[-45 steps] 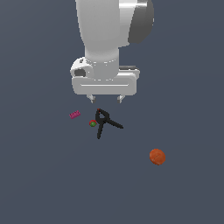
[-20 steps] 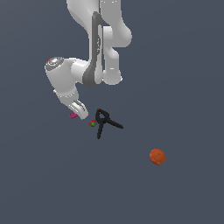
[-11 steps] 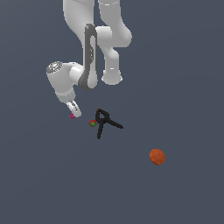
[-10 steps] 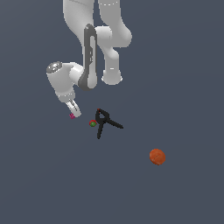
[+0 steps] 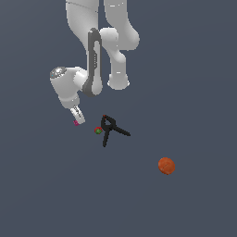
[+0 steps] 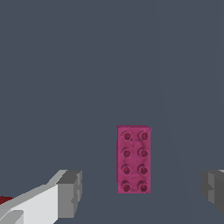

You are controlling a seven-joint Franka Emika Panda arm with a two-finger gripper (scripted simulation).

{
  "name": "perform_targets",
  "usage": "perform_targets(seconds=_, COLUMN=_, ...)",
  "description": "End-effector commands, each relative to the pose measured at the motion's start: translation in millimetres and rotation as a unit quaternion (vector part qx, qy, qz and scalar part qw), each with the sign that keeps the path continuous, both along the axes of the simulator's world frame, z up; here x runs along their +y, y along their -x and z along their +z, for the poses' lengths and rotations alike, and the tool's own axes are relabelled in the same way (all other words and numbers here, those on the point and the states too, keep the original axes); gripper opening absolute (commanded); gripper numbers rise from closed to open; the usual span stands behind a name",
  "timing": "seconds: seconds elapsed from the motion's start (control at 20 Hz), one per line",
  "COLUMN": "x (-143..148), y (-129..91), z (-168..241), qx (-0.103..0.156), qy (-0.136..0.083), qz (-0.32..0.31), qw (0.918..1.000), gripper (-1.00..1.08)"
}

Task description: Pick up a designated object from a clutter of objects.

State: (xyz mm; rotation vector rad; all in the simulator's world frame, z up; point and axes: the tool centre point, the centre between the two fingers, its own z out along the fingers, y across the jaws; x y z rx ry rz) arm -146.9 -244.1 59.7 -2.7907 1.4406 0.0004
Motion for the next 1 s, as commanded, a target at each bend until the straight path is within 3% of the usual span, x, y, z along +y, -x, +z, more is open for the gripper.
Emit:
perform_targets(seconds=0.0, x=0.2, y=0.5, z=-5.2, qx=0.000, qy=0.000, qz=0.000, qw=1.0000, gripper=1.00)
perform_targets(seconds=0.8, x=-0.8, y=1.3, z=-47.7, qx=0.000, qy=0.000, qz=-0.002, qw=1.0000, gripper=1.00)
perform_targets(seconds=0.85, x=-0.8, y=1.3, z=-47.7, qx=0.000, qy=0.000, qz=-0.002, qw=1.0000, gripper=-1.00)
perform_targets(seconds=0.95, x=-0.8, y=1.3, z=-47.7, qx=0.000, qy=0.000, qz=-0.002, qw=1.0000, gripper=-1.00)
